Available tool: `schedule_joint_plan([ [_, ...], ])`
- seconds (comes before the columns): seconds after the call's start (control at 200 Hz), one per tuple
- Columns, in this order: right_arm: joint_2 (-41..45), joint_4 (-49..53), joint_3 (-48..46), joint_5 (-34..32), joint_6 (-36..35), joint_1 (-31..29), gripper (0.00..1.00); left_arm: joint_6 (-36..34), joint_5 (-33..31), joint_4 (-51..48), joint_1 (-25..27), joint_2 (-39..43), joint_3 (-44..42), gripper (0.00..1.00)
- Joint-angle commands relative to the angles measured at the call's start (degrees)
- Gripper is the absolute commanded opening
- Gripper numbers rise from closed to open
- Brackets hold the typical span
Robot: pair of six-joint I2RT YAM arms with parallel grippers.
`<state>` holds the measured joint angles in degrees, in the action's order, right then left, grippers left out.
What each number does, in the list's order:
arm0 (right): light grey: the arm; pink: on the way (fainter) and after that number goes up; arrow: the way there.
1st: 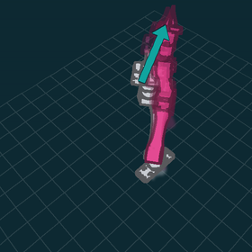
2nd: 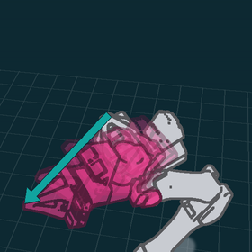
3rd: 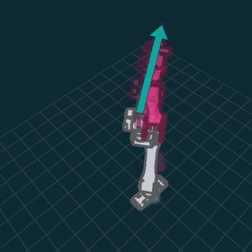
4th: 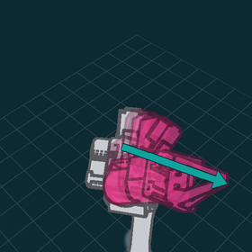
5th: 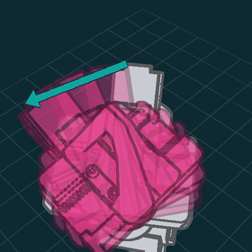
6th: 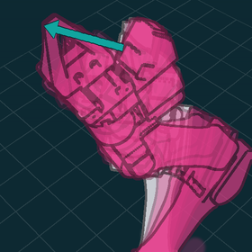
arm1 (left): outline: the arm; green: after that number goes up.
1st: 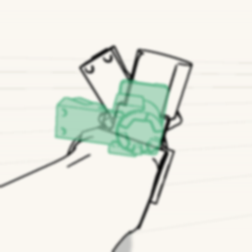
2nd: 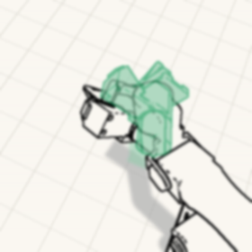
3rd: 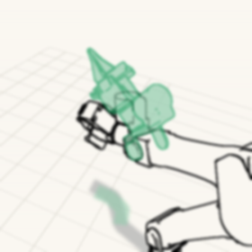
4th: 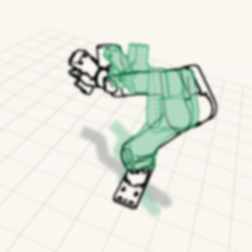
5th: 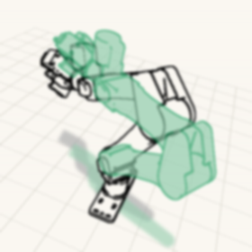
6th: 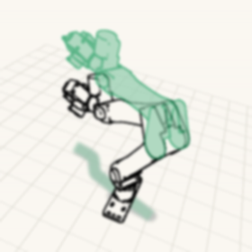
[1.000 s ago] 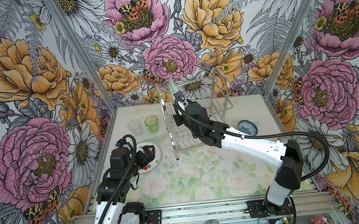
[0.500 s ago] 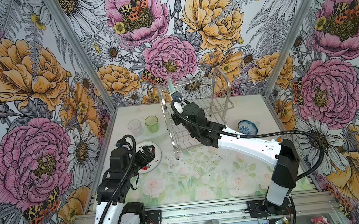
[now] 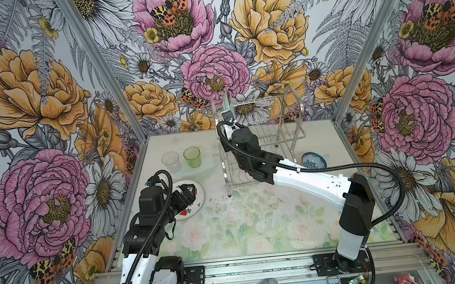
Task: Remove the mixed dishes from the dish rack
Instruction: 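Lift the mint-green plate up out of the rack with the right gripper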
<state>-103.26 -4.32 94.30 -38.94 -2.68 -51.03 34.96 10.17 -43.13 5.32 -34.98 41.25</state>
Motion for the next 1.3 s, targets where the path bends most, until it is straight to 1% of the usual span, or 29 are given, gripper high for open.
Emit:
schedule_joint_plan([
  [0.0, 1.28, -5.07, 1.83, -8.05, -2.15, 2.17, 0.0, -1.19, 0.97, 0.16, -0.76, 0.09, 0.9, 0.99],
  [0.055, 1.71, -5.09, 1.43, -7.81, -1.81, 2.61, 0.0, -1.17, 1.12, 0.16, -0.87, 0.06, 0.91, 0.99],
  [0.11, 2.32, -5.09, 1.11, -6.02, -1.66, 3.02, 0.0, -1.08, 1.26, 0.16, -0.85, 0.04, 0.92, 0.99],
  [0.34, 4.41, -6.15, 1.07, 7.6, -4.66, 3.32, 0.0, -0.88, 1.54, 0.13, -1.0, -0.01, 1.11, 0.99],
  [0.44, 5.32, -7.45, 1.06, 12.34, -7.71, 3.26, 0.0, -0.65, 1.77, 0.11, -0.94, 0.22, 1.03, 0.99],
  [0.6, 7.57, -11.95, 1.06, 12.78, -12.82, 3.39, 0.0, -0.35, 2.35, -0.08, -0.93, 0.93, 0.75, 0.99],
  [0.741, 9.55, -12.91, 1.69, 15.43, -14.62, 3.38, 0.0, -0.24, 2.17, -0.28, -1.0, 1.5, 0.67, 0.99],
  [0.881, 11.53, -13.13, 1.2, 16.76, -13.5, 3.3, 0.0, -0.08, 1.95, -0.27, -1.09, 1.13, 0.84, 0.99],
  [1.106, 16.37, -12.59, -2.63, 18.92, -12.54, 2.86, 0.0, -0.12, 2.46, -0.28, -1.06, 0.53, 1.41, 0.99],
  [1.296, 22.2, -10.81, -7.44, 22.93, -9.35, 2.59, 0.0, 0.67, 3.18, -0.26, -1.09, 0.46, 1.44, 0.99],
])
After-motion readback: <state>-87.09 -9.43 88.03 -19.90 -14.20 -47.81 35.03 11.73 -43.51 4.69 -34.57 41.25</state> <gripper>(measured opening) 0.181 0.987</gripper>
